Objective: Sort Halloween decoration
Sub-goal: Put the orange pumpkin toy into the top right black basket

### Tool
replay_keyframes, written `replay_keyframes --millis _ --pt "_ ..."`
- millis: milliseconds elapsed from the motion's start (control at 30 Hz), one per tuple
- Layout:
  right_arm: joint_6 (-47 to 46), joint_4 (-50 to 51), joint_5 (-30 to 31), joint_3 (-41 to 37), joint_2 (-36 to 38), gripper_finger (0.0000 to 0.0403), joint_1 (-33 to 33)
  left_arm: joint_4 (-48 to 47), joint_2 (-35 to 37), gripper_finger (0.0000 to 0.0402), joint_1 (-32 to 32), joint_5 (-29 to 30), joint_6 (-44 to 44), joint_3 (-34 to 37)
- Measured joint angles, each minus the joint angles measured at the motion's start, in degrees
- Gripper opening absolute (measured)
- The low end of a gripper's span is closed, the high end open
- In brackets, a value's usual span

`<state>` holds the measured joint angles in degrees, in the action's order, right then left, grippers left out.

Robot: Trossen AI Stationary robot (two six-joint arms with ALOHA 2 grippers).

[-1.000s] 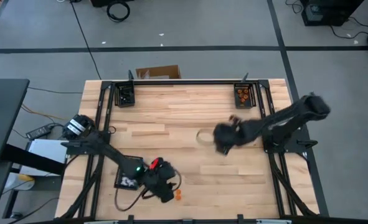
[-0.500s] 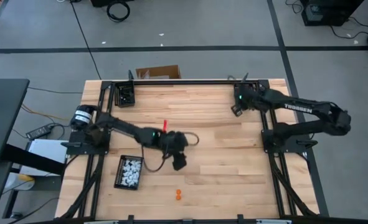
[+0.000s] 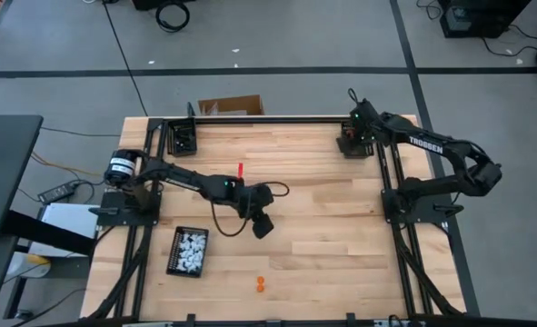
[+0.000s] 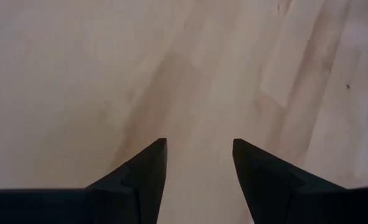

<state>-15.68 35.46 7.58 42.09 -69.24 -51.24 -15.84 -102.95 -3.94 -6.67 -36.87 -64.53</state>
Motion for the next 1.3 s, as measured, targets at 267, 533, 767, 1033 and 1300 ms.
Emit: replay_keyframes --millis 267,533,767,1033,1300 --pt "-7.29 -1.65 -13.12 0.09 2.38 0.0239 16.24 -2.9 1.09 0.0194 -6.96 -0.32 -5.09 0.04" --pt "-21.85 -13.81 -4.73 0.09 1.11 0.0225 47.85 -2.41 3.54 0.0194 -19.0 11.49 -14.72 0.04" --pt "-16.08 -41.62 5.09 0.13 -8.58 0.0224 70.14 -2.12 4.0 0.0194 -31.68 24.36 -24.27 0.0" --pt "-12.83 -61.38 4.8 5.05 -28.79 0.0224 79.12 -2.5 3.97 0.0194 -42.17 35.58 -31.21 0.0" --pt "-7.38 -61.51 0.4 19.45 -46.44 0.0224 79.34 -5.21 3.86 0.0194 -46.54 36.62 -36.09 0.0"
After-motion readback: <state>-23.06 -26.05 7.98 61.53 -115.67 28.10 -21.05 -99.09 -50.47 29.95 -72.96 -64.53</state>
